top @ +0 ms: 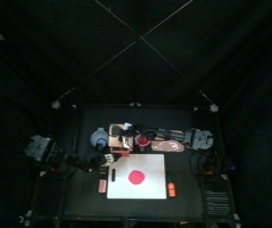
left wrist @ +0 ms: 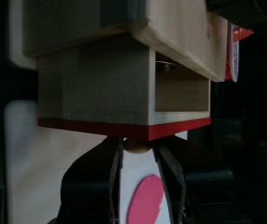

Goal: Get the cutter from the drawer then cut the dough then place the extra dough in the bowl
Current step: Open the drawer

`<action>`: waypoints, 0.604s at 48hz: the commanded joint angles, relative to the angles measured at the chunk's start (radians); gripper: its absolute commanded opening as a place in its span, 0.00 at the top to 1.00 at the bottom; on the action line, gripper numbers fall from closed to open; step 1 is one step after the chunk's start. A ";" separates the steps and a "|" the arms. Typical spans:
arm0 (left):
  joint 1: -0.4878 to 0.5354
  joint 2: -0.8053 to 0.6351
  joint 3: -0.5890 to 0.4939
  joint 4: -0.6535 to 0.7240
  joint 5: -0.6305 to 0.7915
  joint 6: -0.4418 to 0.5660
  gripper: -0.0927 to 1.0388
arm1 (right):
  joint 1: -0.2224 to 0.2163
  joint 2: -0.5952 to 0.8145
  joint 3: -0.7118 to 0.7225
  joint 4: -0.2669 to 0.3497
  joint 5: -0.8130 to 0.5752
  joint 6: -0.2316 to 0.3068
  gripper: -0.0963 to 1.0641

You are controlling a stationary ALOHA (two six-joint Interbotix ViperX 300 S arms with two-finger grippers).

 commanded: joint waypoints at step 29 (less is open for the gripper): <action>-0.075 -0.014 -0.028 -0.041 0.032 0.002 0.39 | -0.002 -0.002 0.000 -0.002 0.023 0.000 0.89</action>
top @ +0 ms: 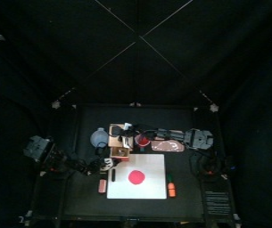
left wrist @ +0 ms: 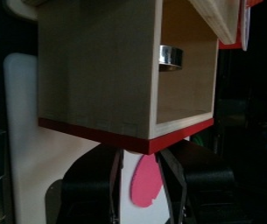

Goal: Get the cutter from the drawer then cut the dough then place the extra dough in the bowl
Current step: Open the drawer

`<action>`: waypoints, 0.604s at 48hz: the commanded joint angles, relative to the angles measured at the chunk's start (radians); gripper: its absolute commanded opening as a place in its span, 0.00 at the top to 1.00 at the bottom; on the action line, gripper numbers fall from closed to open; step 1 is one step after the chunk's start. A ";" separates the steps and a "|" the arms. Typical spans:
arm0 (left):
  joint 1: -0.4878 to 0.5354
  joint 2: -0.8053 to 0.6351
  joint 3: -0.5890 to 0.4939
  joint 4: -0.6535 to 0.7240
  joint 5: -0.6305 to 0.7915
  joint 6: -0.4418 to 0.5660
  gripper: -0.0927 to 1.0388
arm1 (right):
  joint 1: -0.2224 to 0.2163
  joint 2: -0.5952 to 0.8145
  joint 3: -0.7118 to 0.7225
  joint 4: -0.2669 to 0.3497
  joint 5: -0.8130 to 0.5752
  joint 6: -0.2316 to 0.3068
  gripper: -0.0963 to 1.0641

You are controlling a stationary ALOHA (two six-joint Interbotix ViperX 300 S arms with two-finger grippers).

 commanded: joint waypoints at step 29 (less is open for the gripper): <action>-0.009 0.015 -0.026 -0.002 0.023 0.000 0.39 | 0.000 0.000 0.002 -0.006 0.020 0.000 0.89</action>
